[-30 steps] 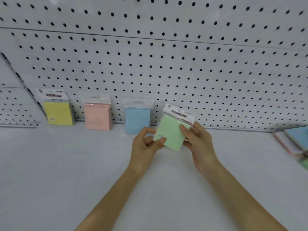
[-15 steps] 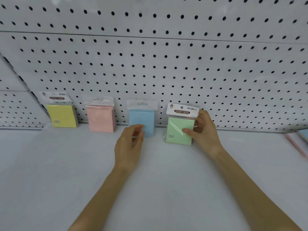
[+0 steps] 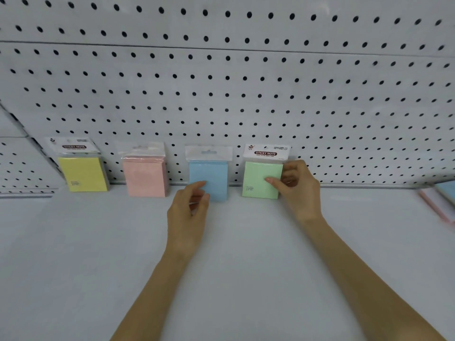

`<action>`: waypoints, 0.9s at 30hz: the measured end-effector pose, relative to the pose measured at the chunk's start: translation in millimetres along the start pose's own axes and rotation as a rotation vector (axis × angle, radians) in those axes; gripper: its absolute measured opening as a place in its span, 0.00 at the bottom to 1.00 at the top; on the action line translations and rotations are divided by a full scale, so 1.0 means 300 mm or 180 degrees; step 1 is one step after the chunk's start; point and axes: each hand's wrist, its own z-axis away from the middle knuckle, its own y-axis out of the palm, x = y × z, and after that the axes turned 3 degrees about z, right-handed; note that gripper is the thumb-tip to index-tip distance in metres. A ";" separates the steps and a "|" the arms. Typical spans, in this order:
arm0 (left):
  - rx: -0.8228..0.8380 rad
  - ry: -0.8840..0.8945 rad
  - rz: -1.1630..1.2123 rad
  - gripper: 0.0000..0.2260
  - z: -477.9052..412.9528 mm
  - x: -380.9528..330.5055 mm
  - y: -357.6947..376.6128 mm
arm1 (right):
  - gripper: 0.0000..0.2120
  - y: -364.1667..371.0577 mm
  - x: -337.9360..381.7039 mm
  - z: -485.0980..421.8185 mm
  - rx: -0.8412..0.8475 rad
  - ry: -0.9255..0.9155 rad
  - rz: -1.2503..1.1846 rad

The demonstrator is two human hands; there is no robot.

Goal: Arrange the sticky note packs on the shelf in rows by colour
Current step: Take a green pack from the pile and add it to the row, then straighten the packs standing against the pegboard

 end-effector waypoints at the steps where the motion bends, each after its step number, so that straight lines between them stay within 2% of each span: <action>1: 0.0026 0.0036 -0.0048 0.12 -0.001 0.001 -0.005 | 0.17 0.000 -0.007 -0.003 0.0082 0.0085 0.0069; 5: 0.0118 0.0178 -0.0255 0.12 -0.003 0.003 -0.018 | 0.15 -0.003 -0.029 -0.014 0.0450 0.0334 -0.0016; 12: 0.0492 0.0700 -0.1297 0.18 -0.005 0.028 -0.046 | 0.13 -0.011 -0.037 -0.019 0.0182 0.0282 -0.0119; 27: 0.0481 0.1023 -0.2006 0.21 0.021 0.020 -0.054 | 0.13 -0.034 -0.019 0.019 0.0152 0.0452 0.0278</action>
